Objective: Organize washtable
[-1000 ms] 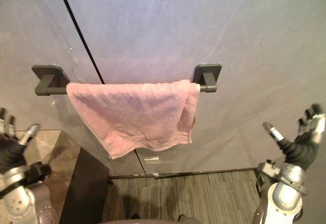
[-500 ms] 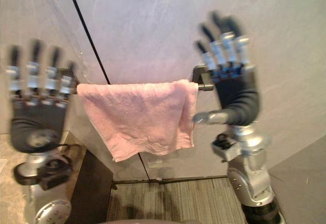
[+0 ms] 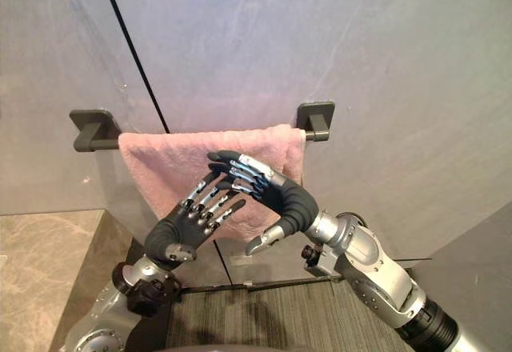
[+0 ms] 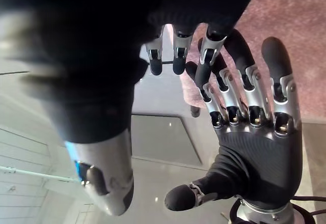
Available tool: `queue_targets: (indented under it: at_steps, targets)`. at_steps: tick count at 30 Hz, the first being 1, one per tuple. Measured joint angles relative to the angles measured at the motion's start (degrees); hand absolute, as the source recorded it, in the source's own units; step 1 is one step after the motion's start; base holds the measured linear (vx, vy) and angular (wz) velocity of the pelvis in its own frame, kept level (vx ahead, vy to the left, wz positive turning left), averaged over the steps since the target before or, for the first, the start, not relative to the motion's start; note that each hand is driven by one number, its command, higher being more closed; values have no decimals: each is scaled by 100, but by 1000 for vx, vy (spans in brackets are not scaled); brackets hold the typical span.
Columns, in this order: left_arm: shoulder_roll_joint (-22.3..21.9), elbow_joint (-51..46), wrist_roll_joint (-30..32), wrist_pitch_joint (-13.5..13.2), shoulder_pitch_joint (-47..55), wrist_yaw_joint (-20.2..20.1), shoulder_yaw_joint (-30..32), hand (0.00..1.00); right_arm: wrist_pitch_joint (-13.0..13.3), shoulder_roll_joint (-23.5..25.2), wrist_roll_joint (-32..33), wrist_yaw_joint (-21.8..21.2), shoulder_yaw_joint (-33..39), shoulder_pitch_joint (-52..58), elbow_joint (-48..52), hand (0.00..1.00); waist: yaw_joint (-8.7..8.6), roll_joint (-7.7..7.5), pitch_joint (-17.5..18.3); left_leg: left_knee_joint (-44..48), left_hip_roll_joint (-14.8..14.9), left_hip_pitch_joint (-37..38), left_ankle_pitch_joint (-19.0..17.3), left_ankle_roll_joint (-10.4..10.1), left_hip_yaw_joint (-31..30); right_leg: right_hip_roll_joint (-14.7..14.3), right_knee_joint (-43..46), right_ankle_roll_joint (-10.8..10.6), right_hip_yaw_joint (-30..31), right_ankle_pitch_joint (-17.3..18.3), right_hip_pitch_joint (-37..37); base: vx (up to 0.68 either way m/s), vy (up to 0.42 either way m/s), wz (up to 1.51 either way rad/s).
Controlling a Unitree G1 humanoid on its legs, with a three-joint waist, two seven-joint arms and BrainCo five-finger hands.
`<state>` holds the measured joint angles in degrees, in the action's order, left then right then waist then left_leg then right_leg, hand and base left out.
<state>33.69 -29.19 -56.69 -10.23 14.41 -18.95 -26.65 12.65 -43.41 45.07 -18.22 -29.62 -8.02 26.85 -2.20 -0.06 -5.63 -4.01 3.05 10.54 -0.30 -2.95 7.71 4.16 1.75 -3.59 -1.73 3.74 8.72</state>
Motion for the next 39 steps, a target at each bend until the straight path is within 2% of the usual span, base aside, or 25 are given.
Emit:
queue_targets:
  at_steps: [6, 10, 14, 15, 20, 24, 26, 35, 39]
  targets:
    - [128, 386, 8, 88, 36, 16, -136, 0, 0, 45, -135, 8, -363, -2, -476, 0, 3, -2, -1, 1, -1, 8, 2, 1, -2, 2, 11, 0, -36, 0, 3, -38, -21, 0]
    - [87, 652, 165, 98, 35, 32, -136, 0, -36, 317, -539, 85, -454, 10, -789, 0, 2, -3, -3, -1, -1, 6, 2, 0, -7, 3, 6, 0, -45, 0, -13, -17, -10, 0]
    - [-273, 987, 597, 156, 34, 44, -6, 0, -85, 802, -1070, 129, -396, 235, -1129, 0, 11, -23, -14, -8, -3, -50, 2, 0, -46, 6, -14, 1, -91, 1, -59, -9, -7, 5]
    - [-474, 1132, 802, 194, 26, 56, 75, 0, -139, 1048, -1315, 177, -264, 369, -1232, 0, 13, -26, -14, -8, -4, -113, 6, 3, -58, 6, -14, 1, -102, 1, -115, 0, -5, 6]
    - [-1122, 1550, 1224, 248, 15, 228, 451, 0, -199, 1686, -1839, 303, 62, 572, -1666, 0, 15, -30, -8, -23, -9, -215, 8, 3, -114, 7, -74, 1, -152, 1, -175, 11, -11, 5]
    - [-1461, 1652, 1539, 201, -96, 405, 903, 0, -295, 1951, -2294, 448, 385, 623, -1938, 0, 15, -30, -5, -22, -9, -290, 10, 2, -139, 7, -83, 1, -187, 1, -194, 27, -17, 3]
    - [-1634, 1810, 1833, 74, -254, 557, 1223, 0, -363, 2099, -2518, 568, 605, 636, -2063, 0, 12, -29, -6, -24, -9, -316, 10, 2, -172, 8, -89, 2, -228, 1, -200, -3, -22, 7]
    - [-2069, 2264, 2664, -27, -329, 934, 1862, 0, -409, 2735, -2667, 688, 1215, 900, -2093, 0, -3, -28, -4, -24, -8, -322, 10, 2, -179, 7, -126, 2, -232, 1, -218, -31, -15, 0]
    - [-2207, 2451, 3001, -40, -334, 1067, 2108, 0, -408, 2871, -2667, 687, 1428, 968, -2091, 0, -1, -37, 22, -36, -8, -322, 9, 1, -175, 3, -165, 4, -228, -1, -212, -9, -4, 0]
